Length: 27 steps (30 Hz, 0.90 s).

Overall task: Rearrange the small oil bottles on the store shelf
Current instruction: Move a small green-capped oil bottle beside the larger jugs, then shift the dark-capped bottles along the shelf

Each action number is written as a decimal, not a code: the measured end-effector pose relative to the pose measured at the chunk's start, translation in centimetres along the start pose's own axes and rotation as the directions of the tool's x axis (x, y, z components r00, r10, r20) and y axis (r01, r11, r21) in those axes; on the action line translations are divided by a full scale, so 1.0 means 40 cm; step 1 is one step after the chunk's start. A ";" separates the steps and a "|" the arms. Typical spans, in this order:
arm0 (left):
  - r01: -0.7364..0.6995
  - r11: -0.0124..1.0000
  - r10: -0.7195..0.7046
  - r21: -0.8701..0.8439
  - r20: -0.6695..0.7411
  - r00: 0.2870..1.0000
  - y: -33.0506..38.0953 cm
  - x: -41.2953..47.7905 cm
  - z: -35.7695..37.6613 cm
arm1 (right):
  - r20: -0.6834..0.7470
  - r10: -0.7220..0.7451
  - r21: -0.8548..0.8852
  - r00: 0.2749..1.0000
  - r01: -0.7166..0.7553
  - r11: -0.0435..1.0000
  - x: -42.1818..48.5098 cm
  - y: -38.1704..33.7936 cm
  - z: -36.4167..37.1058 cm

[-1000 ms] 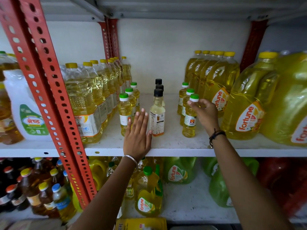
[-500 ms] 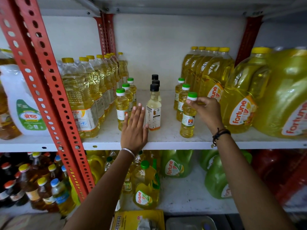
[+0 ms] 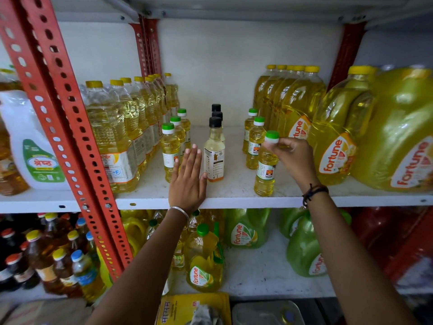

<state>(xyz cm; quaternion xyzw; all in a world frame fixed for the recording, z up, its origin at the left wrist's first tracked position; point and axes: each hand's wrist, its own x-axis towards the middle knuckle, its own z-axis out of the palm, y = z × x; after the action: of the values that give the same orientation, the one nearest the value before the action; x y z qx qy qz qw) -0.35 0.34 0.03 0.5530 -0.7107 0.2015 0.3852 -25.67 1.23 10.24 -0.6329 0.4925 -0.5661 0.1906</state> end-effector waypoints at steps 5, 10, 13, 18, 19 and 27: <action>0.008 1.000 -0.008 0.006 0.005 1.000 -0.002 -0.001 0.002 | -0.022 0.020 0.016 1.000 -0.020 1.000 -0.008 0.003 0.006; 0.028 1.000 -0.029 -0.013 -0.004 1.000 -0.002 -0.001 -0.003 | -0.092 0.022 -0.006 0.996 -0.023 1.000 -0.029 -0.004 0.018; 0.047 0.998 -0.048 -0.040 -0.027 0.998 -0.011 -0.008 -0.008 | -0.323 -0.134 -0.066 0.937 0.119 0.991 -0.059 -0.039 0.023; 0.058 0.998 -0.059 -0.026 -0.060 0.996 -0.041 -0.018 -0.031 | -0.362 -0.336 0.018 0.870 0.367 0.930 -0.105 -0.100 0.102; 0.056 0.998 -0.057 -0.016 -0.064 0.996 -0.054 -0.018 -0.039 | -0.312 -0.333 0.052 0.890 0.365 0.929 -0.102 -0.105 0.125; 0.011 0.999 -0.009 0.035 -0.044 0.999 -0.111 -0.025 -0.056 | 0.029 -0.050 0.146 0.998 0.045 0.988 0.013 -0.083 0.275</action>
<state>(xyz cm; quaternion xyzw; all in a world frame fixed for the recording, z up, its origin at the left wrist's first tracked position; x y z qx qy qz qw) 4.64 1.20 0.05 0.5587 -0.6956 0.2243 0.3921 -14.43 -1.23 10.02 -0.6382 0.4315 -0.5944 0.2306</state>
